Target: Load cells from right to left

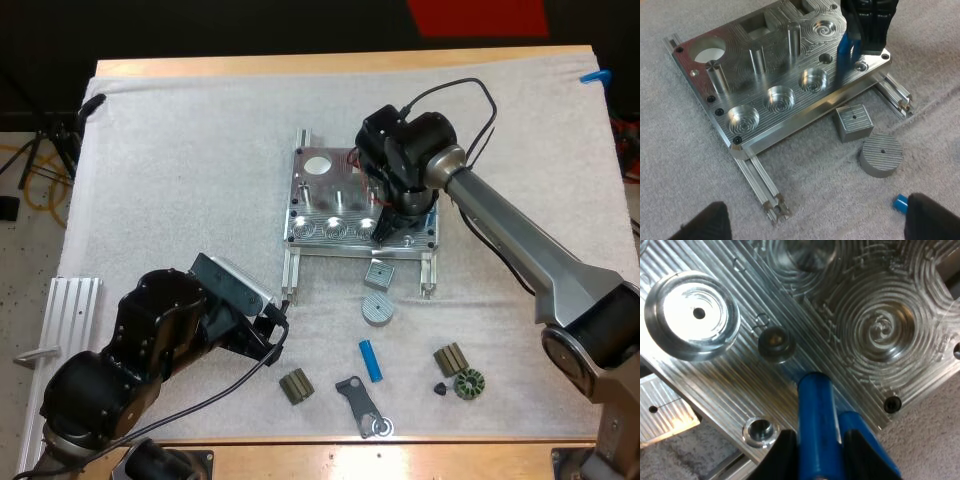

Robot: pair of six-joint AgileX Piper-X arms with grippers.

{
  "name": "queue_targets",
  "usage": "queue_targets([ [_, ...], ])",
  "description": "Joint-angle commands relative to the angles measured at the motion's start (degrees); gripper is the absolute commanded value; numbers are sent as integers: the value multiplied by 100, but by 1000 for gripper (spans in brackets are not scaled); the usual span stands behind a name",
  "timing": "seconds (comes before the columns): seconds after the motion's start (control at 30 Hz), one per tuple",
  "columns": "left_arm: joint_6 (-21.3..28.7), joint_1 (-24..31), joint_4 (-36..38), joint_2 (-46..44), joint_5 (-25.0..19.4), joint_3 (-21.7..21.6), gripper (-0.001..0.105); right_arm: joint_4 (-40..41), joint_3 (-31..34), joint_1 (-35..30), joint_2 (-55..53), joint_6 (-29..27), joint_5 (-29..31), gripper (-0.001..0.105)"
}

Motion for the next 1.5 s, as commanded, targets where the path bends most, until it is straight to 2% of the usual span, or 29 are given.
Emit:
queue_targets([
  [0.0, -10, 12, -59, -12, -78, -8, 69, 76, -66, -7, 5, -23, -89, 11],
  [0.63, -10, 12, -59, -12, -78, -8, 69, -176, 6, -7, 113, -23, -89, 11],
  [1.03, -10, 12, -59, -12, -78, -8, 69, -238, 5, -7, 156, -23, 138, 12],
  [1.13, -10, 12, -59, -12, -78, -8, 69, -238, 5, -7, 156, -23, 138, 21],
  [1.2, -10, 12, -59, -12, -78, -8, 69, -238, 5, -7, 143, 5, 138, 36],
  [1.27, -10, 12, -59, -12, -78, -8, 69, -238, 5, 4, 119, 34, 138, 45],
  [1.33, -10, 12, -59, -12, -78, -8, 69, -238, -12, 4, 76, 96, 138, 48],
  [1.47, -10, 12, -38, -12, -78, -8, 69, -350, -10, 4, -142, 187, 138, 48],
])
